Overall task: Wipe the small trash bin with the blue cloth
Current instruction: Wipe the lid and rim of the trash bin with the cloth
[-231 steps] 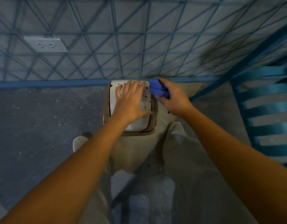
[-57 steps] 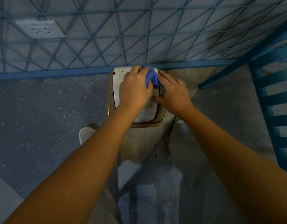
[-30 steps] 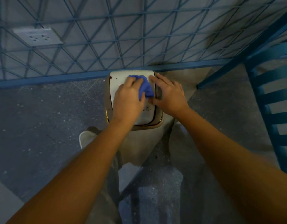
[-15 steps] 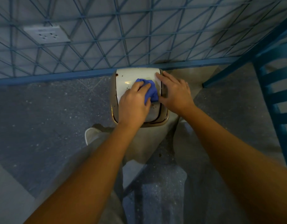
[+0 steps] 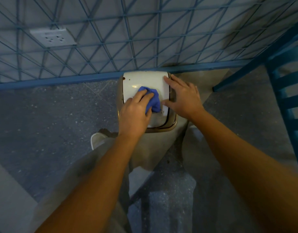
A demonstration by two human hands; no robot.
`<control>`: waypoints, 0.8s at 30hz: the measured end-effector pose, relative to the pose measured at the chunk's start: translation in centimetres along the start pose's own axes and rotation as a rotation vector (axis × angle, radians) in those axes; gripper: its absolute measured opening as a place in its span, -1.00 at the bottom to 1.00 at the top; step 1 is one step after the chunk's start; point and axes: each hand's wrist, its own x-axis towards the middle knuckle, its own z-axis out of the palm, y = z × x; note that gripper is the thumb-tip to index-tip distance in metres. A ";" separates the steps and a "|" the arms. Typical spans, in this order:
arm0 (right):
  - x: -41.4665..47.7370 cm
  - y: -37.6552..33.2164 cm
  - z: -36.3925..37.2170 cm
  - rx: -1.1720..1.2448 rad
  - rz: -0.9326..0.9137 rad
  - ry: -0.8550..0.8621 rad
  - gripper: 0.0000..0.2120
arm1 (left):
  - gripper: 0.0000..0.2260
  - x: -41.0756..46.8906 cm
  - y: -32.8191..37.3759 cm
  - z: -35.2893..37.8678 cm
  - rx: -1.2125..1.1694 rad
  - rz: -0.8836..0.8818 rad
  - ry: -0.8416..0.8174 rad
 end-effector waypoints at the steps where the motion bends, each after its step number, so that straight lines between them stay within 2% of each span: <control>1: 0.0 0.0 0.0 -0.001 -0.002 -0.001 -0.25 | -0.61 0.2 -0.4 -0.2 -0.010 -0.021 0.024; 5: 0.0 -0.1 0.2 0.005 -0.004 -0.005 -0.26 | -0.63 0.6 -0.6 -0.5 -0.119 -0.235 0.118; 10: 0.1 0.0 0.3 -0.001 0.002 0.010 -0.26 | -0.60 -0.9 0.9 0.8 -0.030 -0.061 -0.008; 12: 0.1 0.1 0.4 0.002 0.003 0.009 -0.26 | -0.61 -0.8 0.4 0.6 -0.032 -0.074 0.008; 17: 0.0 0.2 0.4 -0.002 0.002 0.003 -0.25 | -0.66 -0.3 -0.3 -0.5 -0.126 -0.261 0.123; 22: 0.0 0.3 0.2 0.006 -0.002 -0.007 -0.26 | -0.64 -1.3 0.7 0.3 -0.093 -0.145 0.052; 24: 0.1 0.3 -0.1 0.005 0.002 -0.017 -0.27 | -0.64 -1.3 0.7 0.2 -0.101 -0.165 0.044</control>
